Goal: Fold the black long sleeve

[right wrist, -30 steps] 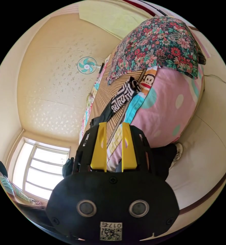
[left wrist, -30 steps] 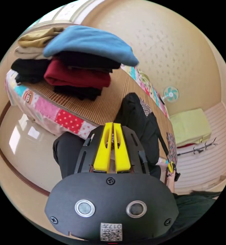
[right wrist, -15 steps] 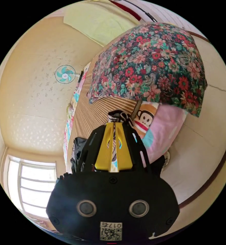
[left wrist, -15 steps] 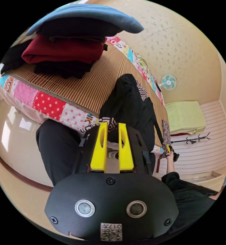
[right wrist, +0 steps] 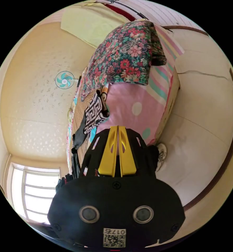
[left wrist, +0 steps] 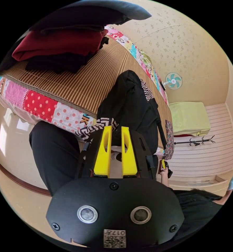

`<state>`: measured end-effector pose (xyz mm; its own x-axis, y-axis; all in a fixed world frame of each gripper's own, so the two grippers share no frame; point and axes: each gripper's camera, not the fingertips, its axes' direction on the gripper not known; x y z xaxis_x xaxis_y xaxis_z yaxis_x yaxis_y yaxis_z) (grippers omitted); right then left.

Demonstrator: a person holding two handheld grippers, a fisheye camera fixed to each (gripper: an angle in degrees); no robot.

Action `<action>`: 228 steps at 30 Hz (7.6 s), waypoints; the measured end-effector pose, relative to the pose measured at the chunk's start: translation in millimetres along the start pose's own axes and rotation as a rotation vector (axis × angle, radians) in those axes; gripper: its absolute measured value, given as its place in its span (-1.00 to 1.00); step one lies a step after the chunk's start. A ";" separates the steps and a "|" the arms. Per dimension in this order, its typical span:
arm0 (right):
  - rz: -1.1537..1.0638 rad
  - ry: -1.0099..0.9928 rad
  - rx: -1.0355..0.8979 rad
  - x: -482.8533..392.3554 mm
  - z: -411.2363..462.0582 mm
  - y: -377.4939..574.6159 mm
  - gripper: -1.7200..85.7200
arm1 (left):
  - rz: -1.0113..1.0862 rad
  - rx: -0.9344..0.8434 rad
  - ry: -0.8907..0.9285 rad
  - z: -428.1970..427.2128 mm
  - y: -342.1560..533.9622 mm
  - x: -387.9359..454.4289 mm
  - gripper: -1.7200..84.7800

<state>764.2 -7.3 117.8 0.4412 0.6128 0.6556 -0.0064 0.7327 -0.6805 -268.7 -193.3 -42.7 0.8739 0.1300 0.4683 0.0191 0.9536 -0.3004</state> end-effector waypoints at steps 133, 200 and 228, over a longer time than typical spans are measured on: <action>-0.375 -0.531 -0.787 -211.6 81.4 126.9 -0.89 | 0.334 -0.258 0.802 66.9 3.7 44.3 -0.94; -0.235 -0.375 -0.539 -173.5 146.9 214.9 -0.58 | 0.159 -0.582 0.405 310.2 -116.3 254.8 -0.83; -0.169 0.214 -0.049 -139.0 26.6 -44.7 -0.77 | 0.478 -0.159 0.171 24.3 -67.4 160.3 -0.71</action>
<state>679.4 -117.4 65.8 0.6120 0.4026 0.6807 0.1246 0.8009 -0.5857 -141.7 -230.1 72.8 0.8696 0.4812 0.1106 -0.3387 0.7444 -0.5755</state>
